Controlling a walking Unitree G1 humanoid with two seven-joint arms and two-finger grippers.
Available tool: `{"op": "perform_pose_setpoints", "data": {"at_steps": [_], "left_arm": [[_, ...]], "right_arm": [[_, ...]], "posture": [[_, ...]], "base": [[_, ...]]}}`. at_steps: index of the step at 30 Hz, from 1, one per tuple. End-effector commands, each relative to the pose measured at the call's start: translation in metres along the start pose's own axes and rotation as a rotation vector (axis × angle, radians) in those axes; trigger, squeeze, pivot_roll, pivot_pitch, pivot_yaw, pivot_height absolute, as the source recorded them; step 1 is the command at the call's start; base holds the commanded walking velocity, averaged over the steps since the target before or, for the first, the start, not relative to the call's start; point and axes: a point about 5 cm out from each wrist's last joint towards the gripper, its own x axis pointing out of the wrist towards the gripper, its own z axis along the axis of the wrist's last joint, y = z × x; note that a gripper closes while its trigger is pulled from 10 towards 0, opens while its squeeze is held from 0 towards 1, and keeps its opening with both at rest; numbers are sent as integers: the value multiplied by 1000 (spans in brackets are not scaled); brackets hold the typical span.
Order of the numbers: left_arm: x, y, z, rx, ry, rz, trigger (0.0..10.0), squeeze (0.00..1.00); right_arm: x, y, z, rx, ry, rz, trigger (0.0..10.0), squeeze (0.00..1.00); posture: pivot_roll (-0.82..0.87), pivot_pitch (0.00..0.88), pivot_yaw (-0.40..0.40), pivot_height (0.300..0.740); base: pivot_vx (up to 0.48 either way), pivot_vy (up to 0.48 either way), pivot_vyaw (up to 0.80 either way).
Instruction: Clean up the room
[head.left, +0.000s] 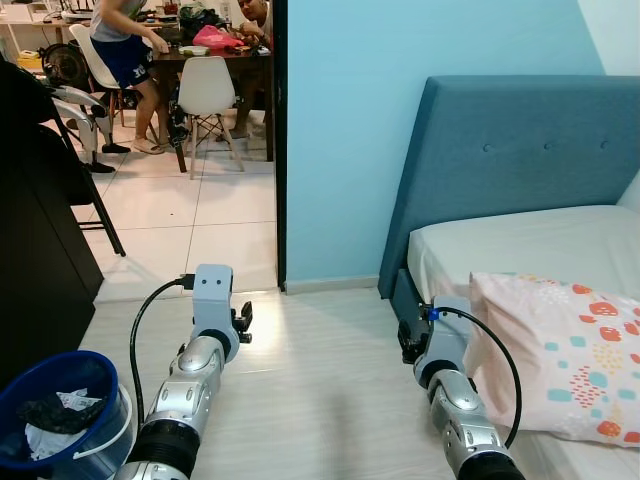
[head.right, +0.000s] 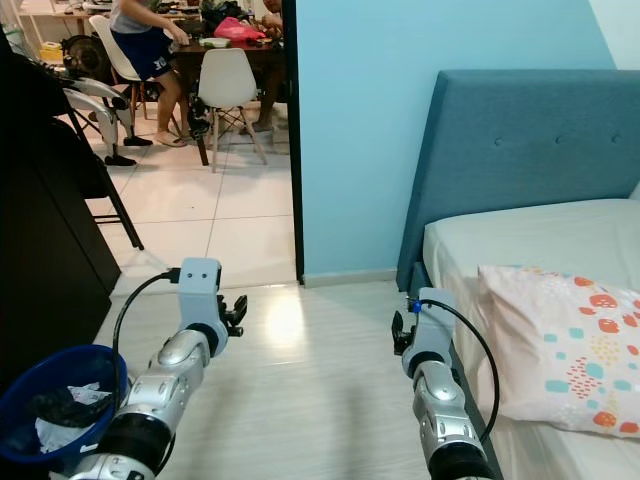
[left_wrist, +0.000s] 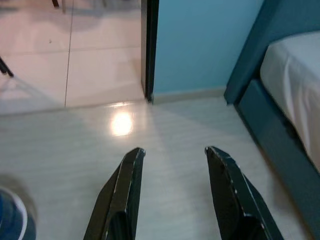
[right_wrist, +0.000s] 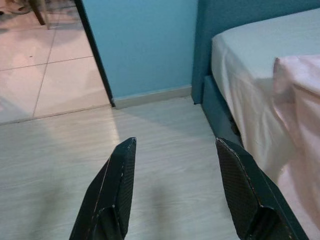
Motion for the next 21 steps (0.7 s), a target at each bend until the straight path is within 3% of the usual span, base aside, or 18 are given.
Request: {"op": "perform_pose_setpoints", "data": {"at_steps": [1,11,21], "left_arm": [[-1,1,0,26,-5,5,10000,0],[4,5,4,31,-17,30,10000,0],[-3,-1,8,-15,-59,-18,10000,0]], "right_arm": [[0,-6,-4,21,30,-30,10000,0],[6,-6,8,34,-2,-48,10000,0],[-2,-17,-4,-58,39,-53,10000,0]], "posture": [[13,0,-69,740],[-2,0,-63,740],[15,0,-60,740]], "base": [[0,0,-800],[0,0,-800],[0,0,-800]]}}
